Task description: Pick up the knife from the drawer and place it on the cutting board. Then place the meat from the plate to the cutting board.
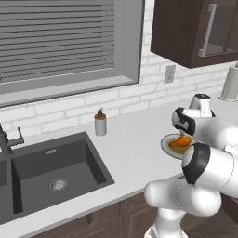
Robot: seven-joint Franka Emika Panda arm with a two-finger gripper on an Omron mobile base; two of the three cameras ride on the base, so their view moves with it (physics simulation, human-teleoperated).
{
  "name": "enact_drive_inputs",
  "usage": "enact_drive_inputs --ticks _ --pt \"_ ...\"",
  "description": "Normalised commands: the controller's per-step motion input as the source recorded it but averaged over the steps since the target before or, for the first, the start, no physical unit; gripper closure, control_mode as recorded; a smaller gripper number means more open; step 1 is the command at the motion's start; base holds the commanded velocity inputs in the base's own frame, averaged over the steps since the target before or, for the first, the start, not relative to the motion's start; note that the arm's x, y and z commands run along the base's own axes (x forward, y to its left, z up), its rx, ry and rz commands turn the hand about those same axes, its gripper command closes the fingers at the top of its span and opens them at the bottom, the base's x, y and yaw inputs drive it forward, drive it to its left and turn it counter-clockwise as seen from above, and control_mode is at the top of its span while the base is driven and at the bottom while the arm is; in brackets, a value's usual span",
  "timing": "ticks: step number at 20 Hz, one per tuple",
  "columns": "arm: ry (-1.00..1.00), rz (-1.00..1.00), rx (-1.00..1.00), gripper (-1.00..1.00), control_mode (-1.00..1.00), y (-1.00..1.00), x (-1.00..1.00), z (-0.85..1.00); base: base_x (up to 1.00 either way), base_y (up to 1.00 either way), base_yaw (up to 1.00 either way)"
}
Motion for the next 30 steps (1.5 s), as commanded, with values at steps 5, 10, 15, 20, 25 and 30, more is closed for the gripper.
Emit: enact_drive_inputs --ticks 5,10,15,20,25,30 --pt "0.0 -0.07 0.0 -1.0 -1.0 -0.03 0.29 -0.25 0.0 0.0 0.0" --pt "0.0 -0.05 0.0 -1.0 -1.0 -0.11 0.28 -0.3 0.0 0.0 0.0" --pt "0.0 -0.02 0.0 -1.0 -1.0 -0.19 0.3 -0.3 0.0 0.0 0.0" --pt "0.0 0.0 0.01 -1.0 -1.0 -0.09 0.4 -0.2 0.0 0.0 0.0" --pt "0.0 0.0 0.01 -1.0 -1.0 -0.01 0.43 -0.06 0.0 0.0 0.0" --pt "0.0 0.0 0.0 -1.0 -1.0 -0.08 0.29 -0.19 0.0 0.0 0.0"
